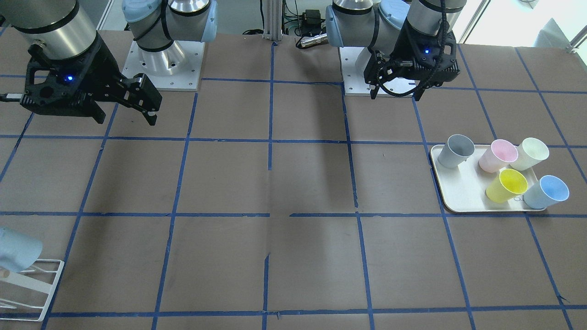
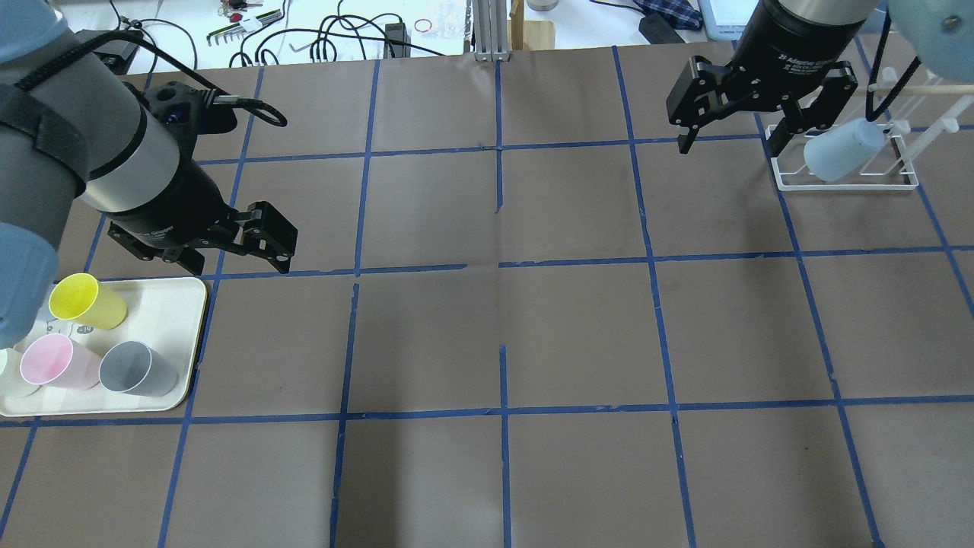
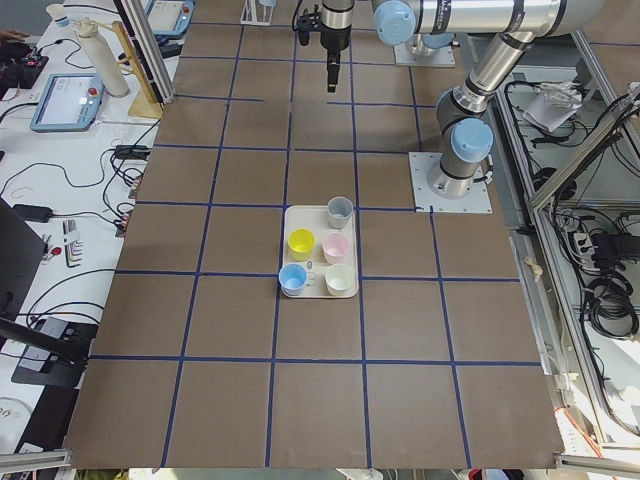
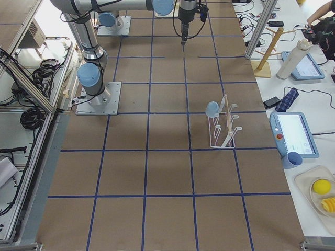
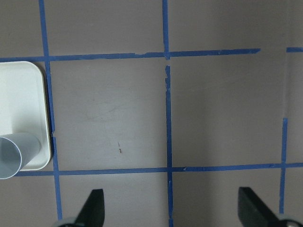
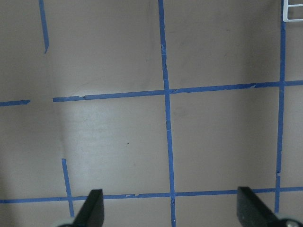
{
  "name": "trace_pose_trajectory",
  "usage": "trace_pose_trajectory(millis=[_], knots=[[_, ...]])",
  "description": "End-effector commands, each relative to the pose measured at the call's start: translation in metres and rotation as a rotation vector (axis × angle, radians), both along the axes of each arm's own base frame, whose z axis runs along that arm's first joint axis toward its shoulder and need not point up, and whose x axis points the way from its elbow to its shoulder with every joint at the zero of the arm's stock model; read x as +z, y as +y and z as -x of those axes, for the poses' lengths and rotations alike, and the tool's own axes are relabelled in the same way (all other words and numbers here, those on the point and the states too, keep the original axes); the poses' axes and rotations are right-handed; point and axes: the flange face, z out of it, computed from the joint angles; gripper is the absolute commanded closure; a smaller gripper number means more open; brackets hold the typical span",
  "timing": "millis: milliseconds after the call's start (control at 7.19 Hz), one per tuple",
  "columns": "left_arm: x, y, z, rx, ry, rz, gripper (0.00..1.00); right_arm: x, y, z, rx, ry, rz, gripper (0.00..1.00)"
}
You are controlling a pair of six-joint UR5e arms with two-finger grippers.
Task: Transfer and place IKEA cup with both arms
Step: 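Move the right gripper down onto the light blue cup on the rack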
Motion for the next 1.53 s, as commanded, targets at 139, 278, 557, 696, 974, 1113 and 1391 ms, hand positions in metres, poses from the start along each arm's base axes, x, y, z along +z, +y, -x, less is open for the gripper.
trace_pose_trajectory(millis=[139,278,557,696,974,1113,1391], knots=[[0.003,0.003,0.001,-0.002,-0.001,0.004,0.0,-0.001,-0.008,0.007,-0.006,0.001,0.024,0.0],[0.003,0.004,0.002,-0.005,-0.001,0.006,0.0,-0.008,-0.022,0.024,0.021,0.003,0.04,0.0],[-0.003,-0.001,0.002,-0.005,0.001,-0.005,0.0,-0.028,-0.046,0.095,0.029,-0.013,0.04,0.0],[-0.001,0.0,0.002,-0.005,-0.001,-0.002,0.0,-0.04,-0.056,0.115,0.077,-0.008,0.055,0.0],[0.005,0.005,0.002,-0.007,-0.006,0.01,0.0,-0.06,-0.073,0.154,0.246,0.014,0.083,0.0],[0.004,0.005,0.002,-0.005,-0.001,0.01,0.0,-0.079,-0.085,0.183,0.354,0.016,0.103,0.0],[0.005,0.005,0.002,-0.004,0.0,0.012,0.0,-0.099,-0.091,0.229,0.555,0.012,0.108,0.0]])
